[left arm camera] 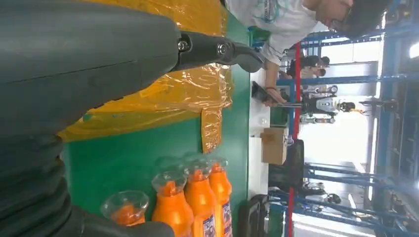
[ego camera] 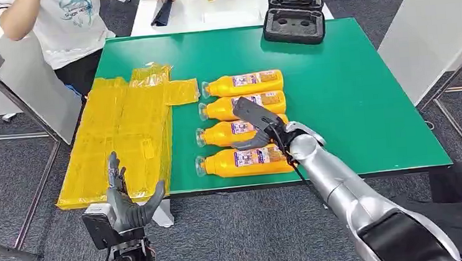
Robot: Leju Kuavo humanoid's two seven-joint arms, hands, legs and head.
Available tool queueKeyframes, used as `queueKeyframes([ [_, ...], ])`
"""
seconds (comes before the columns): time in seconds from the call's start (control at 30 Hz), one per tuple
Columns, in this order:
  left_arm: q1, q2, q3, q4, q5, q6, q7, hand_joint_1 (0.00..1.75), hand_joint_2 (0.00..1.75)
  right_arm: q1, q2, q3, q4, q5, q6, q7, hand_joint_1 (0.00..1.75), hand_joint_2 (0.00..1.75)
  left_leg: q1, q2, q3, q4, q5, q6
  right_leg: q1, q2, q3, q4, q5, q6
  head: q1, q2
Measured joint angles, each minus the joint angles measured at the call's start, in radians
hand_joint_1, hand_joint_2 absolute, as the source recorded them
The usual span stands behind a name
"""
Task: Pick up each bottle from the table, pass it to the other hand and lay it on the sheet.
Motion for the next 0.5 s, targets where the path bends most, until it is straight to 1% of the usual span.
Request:
queueKeyframes([
  [0.1, 0.001, 0.0, 0.001, -0.003, 0.0, -0.005, 0.002, 0.0, 1.75, -0.031, -0.001, 0.026, 0.016, -0.001, 0.058, 0.031, 0.0, 1.75, 0.0, 0.0, 0.0, 0.0, 0.0, 0.0, 0.0, 0.0, 0.0, 0.0, 0.0, 0.0, 0.001, 0.0],
  [0.23, 0.008, 0.001, 0.003, -0.004, 0.0, -0.006, 0.004, 0.0, 1.75, -0.099, -0.004, 0.071, 0.045, -0.027, 0.16, 0.061, 0.0, 1.75, 0.0, 0.0, 0.0, 0.0, 0.0, 0.0, 0.0, 0.0, 0.0, 0.0, 0.001, 0.001, 0.0, 0.0],
  [0.5, 0.011, 0.007, 0.015, -0.005, 0.0, -0.013, 0.005, 0.0, 1.75, -0.167, -0.016, 0.138, 0.057, -0.051, 0.255, 0.08, 0.0, 1.75, 0.0, 0.0, 0.0, 0.0, 0.0, 0.0, -0.001, 0.0, 0.0, 0.0, 0.001, 0.001, 0.0, 0.0],
])
